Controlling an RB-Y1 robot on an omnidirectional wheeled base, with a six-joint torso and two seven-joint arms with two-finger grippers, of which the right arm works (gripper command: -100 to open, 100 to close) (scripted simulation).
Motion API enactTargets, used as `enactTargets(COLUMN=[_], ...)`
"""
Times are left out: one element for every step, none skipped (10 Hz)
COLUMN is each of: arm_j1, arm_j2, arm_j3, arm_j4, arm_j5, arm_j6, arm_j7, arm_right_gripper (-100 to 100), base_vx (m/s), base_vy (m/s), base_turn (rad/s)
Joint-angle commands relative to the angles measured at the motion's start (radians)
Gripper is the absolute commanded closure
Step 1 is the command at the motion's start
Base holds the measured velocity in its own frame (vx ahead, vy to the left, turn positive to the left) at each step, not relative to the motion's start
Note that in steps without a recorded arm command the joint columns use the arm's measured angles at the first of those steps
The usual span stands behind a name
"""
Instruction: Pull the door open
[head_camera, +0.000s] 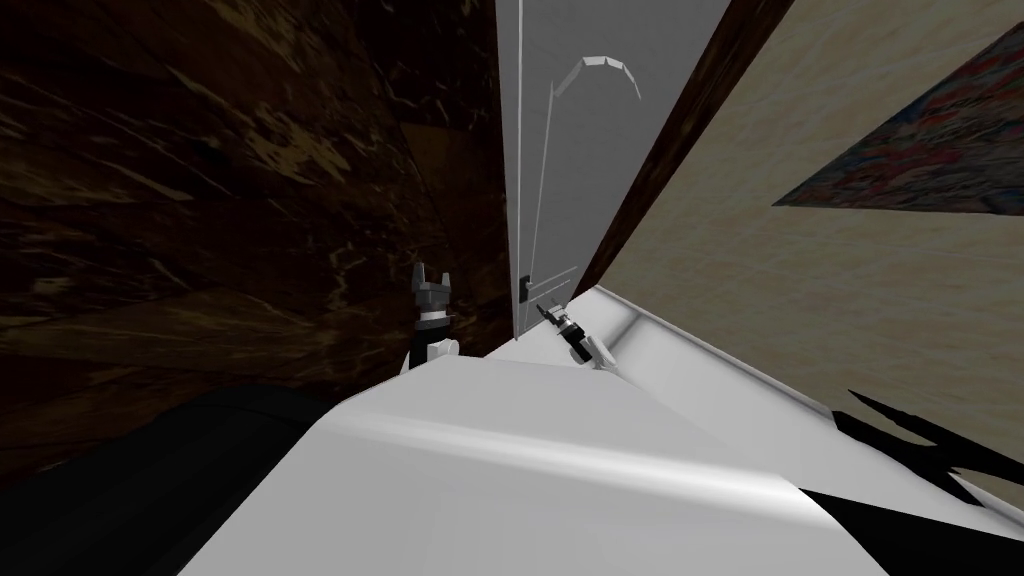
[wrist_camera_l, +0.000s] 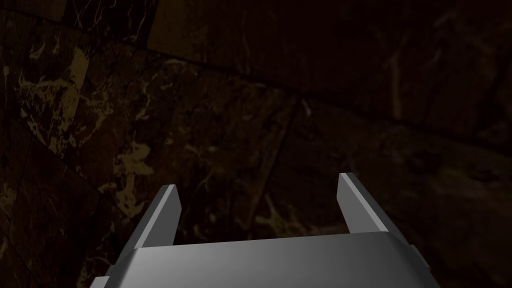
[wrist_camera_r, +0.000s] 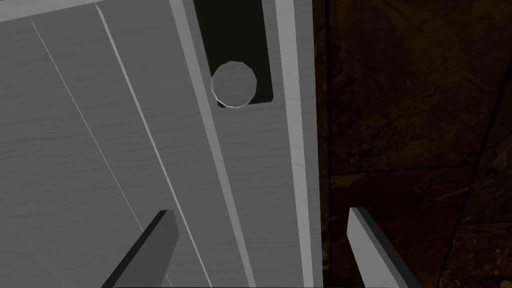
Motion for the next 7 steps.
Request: enactTargets(arm_j1=[-0.013, -0.023, -0.031, -0.039, -0.032, -0.038, -0.039], arm_j2=[-0.011, -0.014, -0.018, -0.021, -0.017, -0.04, -0.047], arm_j3=[0.006, 0.008, 0.01, 0.011, 0.012, -0.016, -0.027], arm_j4=[0.022, 0.041, 0.057, 0.072, 0.058, 0.09, 0.101], arm_j5=[0.032, 0.049, 0.064, 0.077, 0.069, 0.04, 0.029], arm_j6=[0.001, -0.002, -0.005, -0.007, -0.003, -0.017, -0.022], arm_j7=[0.009, 0.018, 0.025, 0.032, 0.027, 0.039, 0.043], arm_right_gripper=[-100, -100, -100, -100, -100, -100, -100], base_vx=[0.108, 0.108, 0.112, 0.106, 0.045, -0.014, 0.011], base_vy=[-0.049, -0.047, -0.04, -0.035, -0.015, 0.102, 0.147], base_turn=[0.027, 0.042, 0.033, 0.023, 0.007, 0.236, 0.194])
